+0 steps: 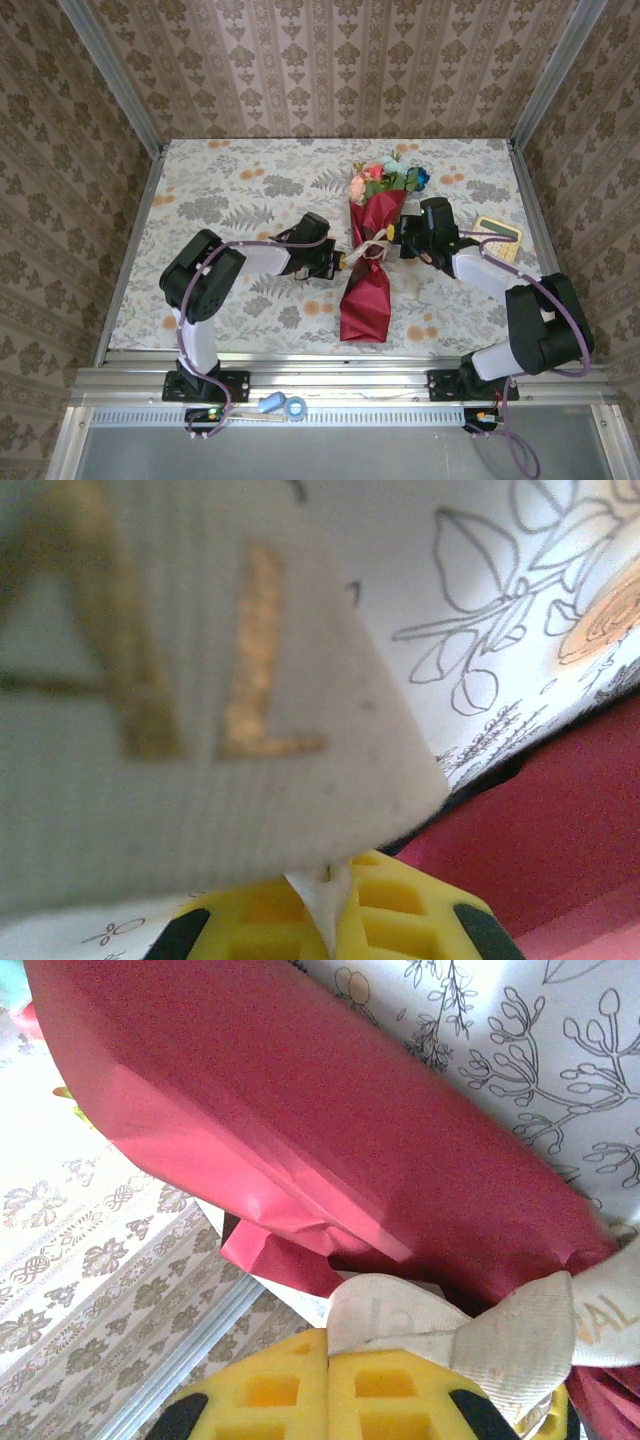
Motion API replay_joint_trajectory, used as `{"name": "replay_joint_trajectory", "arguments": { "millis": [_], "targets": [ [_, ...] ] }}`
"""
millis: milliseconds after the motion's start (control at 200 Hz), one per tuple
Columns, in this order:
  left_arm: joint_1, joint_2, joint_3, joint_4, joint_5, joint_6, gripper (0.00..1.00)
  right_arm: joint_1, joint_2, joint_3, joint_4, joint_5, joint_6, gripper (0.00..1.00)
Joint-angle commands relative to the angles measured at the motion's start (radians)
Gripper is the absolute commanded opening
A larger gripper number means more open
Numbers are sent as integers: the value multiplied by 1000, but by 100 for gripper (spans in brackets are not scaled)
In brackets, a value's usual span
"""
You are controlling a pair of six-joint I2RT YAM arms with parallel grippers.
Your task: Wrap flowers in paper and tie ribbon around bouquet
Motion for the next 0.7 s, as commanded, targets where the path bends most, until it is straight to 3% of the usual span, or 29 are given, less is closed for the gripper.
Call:
{"name": "replay_joint_trajectory", "arguments": {
  "millis": [0, 695],
  "targets": [
    [10, -47, -7, -55, 13, 63, 0, -21, 13, -2, 22, 15, -45, 0],
    [45, -123, 72, -461, 56, 510, 0, -112, -11, -152, 138, 55, -47, 0]
  ]
}}
